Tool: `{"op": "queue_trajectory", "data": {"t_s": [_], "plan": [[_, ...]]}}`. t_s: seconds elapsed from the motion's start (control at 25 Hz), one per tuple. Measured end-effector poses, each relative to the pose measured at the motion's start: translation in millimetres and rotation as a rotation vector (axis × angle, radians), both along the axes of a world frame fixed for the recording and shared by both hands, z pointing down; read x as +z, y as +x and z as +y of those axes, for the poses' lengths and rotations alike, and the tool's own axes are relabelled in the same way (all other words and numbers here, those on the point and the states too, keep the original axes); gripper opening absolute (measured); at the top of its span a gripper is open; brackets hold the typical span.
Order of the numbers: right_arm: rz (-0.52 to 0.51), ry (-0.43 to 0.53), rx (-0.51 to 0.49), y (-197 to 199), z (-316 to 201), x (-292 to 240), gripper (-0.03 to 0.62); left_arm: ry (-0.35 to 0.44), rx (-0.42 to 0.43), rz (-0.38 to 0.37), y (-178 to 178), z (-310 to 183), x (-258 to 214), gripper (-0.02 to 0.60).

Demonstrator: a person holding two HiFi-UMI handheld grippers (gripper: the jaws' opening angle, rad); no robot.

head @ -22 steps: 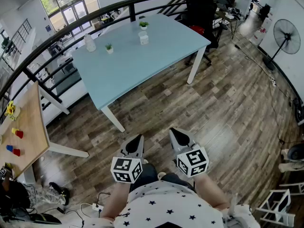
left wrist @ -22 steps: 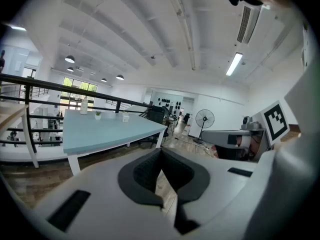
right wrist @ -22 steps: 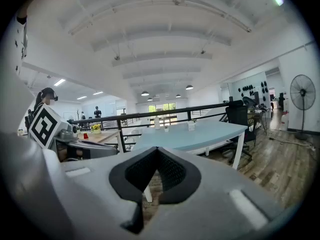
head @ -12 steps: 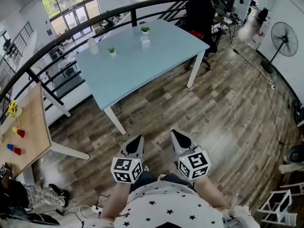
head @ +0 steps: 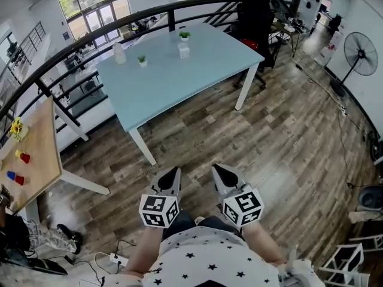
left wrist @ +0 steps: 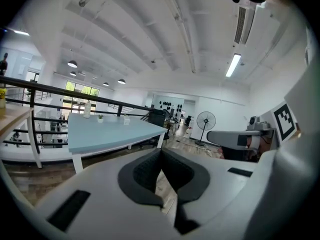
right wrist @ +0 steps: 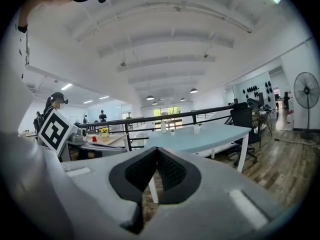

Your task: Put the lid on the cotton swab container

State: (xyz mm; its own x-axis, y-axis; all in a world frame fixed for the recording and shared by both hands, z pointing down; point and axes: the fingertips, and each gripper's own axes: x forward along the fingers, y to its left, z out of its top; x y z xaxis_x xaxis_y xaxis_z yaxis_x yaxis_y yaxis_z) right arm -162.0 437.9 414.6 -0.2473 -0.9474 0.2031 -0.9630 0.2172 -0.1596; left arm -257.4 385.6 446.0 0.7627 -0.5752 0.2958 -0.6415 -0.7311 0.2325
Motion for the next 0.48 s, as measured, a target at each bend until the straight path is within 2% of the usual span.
{"op": "queue_trajectory", "data": {"t_s": [0.2,0.48], "plan": [[-0.011,-0.002,-0.001,5.0,10.3,4.2,0.005,-0.012,0.005,0.001,5.7,15.3,3.1,0.003],[-0.019,-0.017,-0.026,8.7,4.3,9.6,0.013,-0.015,0.016,-0.002,12.9,12.1,3.8,0.005]]}}
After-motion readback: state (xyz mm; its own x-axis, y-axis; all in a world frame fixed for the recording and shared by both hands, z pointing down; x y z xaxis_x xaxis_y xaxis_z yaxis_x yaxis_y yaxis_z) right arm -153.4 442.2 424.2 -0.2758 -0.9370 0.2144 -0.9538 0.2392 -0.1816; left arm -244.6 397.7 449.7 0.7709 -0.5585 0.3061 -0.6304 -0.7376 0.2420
